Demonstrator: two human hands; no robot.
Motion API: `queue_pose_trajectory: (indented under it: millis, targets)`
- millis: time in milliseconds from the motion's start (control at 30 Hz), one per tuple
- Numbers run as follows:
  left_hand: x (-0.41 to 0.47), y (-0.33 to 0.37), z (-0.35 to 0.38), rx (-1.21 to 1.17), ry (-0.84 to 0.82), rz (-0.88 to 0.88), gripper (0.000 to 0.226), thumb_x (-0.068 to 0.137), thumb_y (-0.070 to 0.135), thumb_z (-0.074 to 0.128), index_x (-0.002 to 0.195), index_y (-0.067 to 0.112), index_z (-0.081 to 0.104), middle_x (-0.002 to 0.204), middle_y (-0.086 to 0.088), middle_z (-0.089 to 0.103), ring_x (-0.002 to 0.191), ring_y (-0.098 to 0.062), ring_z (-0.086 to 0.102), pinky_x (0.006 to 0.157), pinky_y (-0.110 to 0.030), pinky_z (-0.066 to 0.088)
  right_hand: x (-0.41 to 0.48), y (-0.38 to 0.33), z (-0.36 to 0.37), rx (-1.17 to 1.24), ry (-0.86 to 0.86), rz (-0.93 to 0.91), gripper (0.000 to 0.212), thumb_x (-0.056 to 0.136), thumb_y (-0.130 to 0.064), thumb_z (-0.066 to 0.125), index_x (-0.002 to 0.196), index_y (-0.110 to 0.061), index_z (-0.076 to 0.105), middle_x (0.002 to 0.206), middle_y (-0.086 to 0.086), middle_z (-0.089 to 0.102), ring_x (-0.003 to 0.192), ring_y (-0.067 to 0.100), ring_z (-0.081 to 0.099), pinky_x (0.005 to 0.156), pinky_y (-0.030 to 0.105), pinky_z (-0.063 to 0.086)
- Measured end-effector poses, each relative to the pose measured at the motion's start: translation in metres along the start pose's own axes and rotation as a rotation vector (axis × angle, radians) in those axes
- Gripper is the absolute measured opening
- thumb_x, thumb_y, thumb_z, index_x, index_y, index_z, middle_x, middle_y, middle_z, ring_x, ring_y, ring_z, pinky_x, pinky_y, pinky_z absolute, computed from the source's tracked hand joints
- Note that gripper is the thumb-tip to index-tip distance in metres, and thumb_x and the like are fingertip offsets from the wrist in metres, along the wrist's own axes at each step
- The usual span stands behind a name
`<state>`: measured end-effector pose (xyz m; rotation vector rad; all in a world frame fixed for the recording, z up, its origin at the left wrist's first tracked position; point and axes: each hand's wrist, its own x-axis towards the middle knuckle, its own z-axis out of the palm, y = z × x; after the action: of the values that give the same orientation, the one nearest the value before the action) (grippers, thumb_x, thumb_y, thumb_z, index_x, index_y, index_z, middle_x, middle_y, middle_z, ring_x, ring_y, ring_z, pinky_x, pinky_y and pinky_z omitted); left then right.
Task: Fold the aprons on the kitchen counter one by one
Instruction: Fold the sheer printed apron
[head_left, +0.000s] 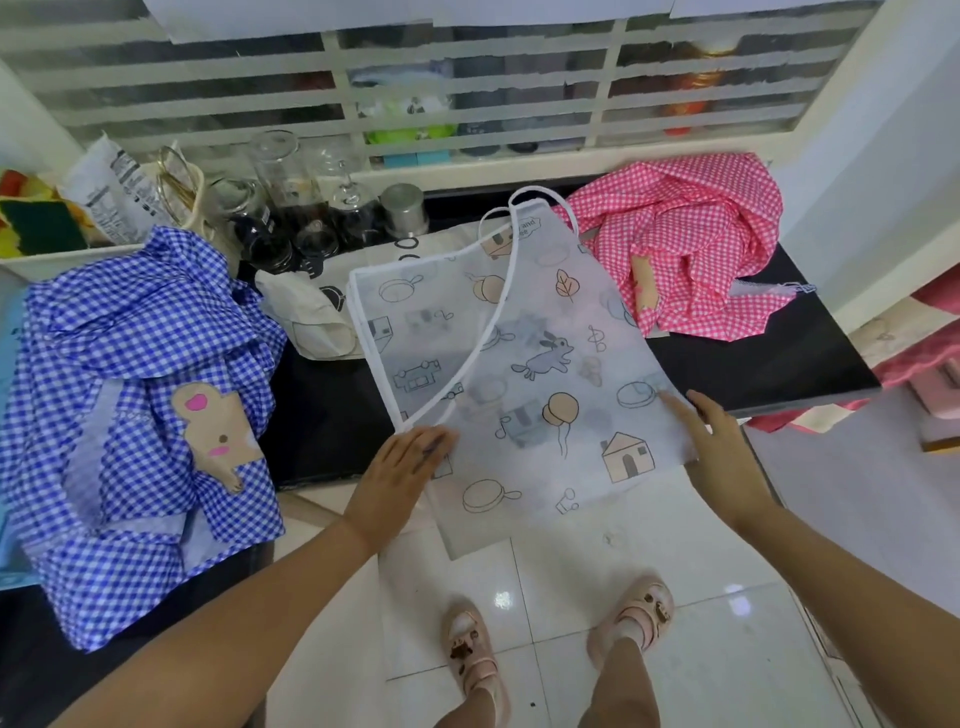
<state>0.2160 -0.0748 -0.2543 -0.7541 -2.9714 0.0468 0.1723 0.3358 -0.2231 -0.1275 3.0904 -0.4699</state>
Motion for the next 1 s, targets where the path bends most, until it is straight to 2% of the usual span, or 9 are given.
queue_pose_trajectory:
  millis: [67,133,267,367,500,600,767,867,1000]
  targets:
    - [0.001,0.001,0.004,-0.021,0.011,-0.027,0.074,0.078,0.000,0.040,0.149,0.014,0.024,0.147,-0.005,0.033,0.127,-0.024,0.039,0.110,-0.036,0.025,0.000,-0.009,-0.009,0.364,0.024,0.187,0.075,0.076,0.014,0.066,0.141,-0.011,0.039,0.138,0.010,0.042,0.120,0.027,0.046,0.092,0.038,0.048]
    - [0.004,0.001,0.005,-0.064,0.017,-0.056,0.083,0.071,-0.002,0.058,0.146,0.015,0.029,0.144,-0.005,0.038,0.126,-0.024,0.041,0.108,-0.037,0.029,0.000,-0.014,-0.022,0.698,-0.098,0.405,0.067,0.082,0.014,0.058,0.140,-0.013,0.039,0.130,0.002,0.044,0.114,0.021,0.046,0.089,0.034,0.045]
    - [0.014,0.001,0.000,-0.103,0.038,-0.077,0.085,0.063,-0.003,0.070,0.139,0.017,0.038,0.134,-0.003,0.044,0.119,-0.023,0.045,0.103,-0.037,0.037,0.006,-0.004,-0.038,1.189,-0.142,0.739,0.022,0.095,-0.008,0.049,0.115,-0.014,0.056,0.116,0.005,0.060,0.111,0.024,0.053,0.092,0.035,0.044]
    - [0.014,-0.002,-0.001,-0.065,-0.001,-0.058,0.090,0.063,-0.003,0.071,0.144,0.016,0.034,0.133,-0.004,0.042,0.118,-0.024,0.043,0.099,-0.040,0.044,0.006,-0.004,-0.041,1.083,-0.343,0.791,0.017,0.092,-0.027,0.061,0.100,-0.012,0.062,0.095,0.002,0.066,0.090,0.018,0.058,0.077,0.026,0.042]
    - [0.015,-0.006,-0.004,-0.035,0.028,-0.021,0.095,0.060,-0.003,0.073,0.144,0.017,0.033,0.131,-0.004,0.041,0.117,-0.022,0.043,0.096,-0.039,0.046,0.003,0.006,-0.047,1.125,-0.628,0.741,0.045,0.083,-0.024,0.066,0.123,-0.005,0.059,0.117,0.014,0.067,0.111,0.031,0.062,0.105,0.042,0.041]
    - [0.015,-0.009,-0.005,-0.063,0.065,-0.006,0.091,0.063,-0.001,0.073,0.142,0.019,0.034,0.129,-0.002,0.042,0.115,-0.021,0.045,0.096,-0.038,0.047,0.004,0.009,-0.060,1.050,-0.698,0.679,0.053,0.075,-0.035,0.074,0.119,-0.007,0.063,0.118,0.012,0.067,0.111,0.029,0.060,0.105,0.038,0.037]
    - [0.014,-0.013,0.000,-0.098,0.106,0.016,0.068,0.077,0.004,0.044,0.143,0.018,0.035,0.128,-0.002,0.042,0.114,-0.022,0.046,0.099,-0.035,0.033,-0.009,0.016,-0.068,1.009,-0.587,0.534,0.086,0.049,-0.045,0.090,0.124,-0.019,0.056,0.118,0.003,0.068,0.107,0.024,0.065,0.099,0.039,0.046]
    - [0.015,-0.013,-0.002,-0.126,0.093,0.012,0.065,0.078,0.010,0.032,0.142,0.017,0.038,0.127,-0.003,0.044,0.113,-0.023,0.046,0.099,-0.035,0.031,-0.029,0.009,-0.060,0.959,-0.521,0.491,0.074,0.073,-0.008,0.080,0.132,-0.037,0.046,0.125,-0.003,0.059,0.108,0.024,0.063,0.098,0.042,0.047]
    - [0.015,-0.015,-0.001,-0.173,0.091,0.042,0.068,0.078,0.019,0.056,0.143,0.017,0.038,0.129,-0.003,0.044,0.115,-0.024,0.046,0.101,-0.035,0.029,-0.056,-0.023,-0.042,0.777,-0.070,0.477,0.051,0.085,-0.009,0.069,0.127,-0.031,0.051,0.106,-0.008,0.063,0.087,0.014,0.065,0.076,0.025,0.053]
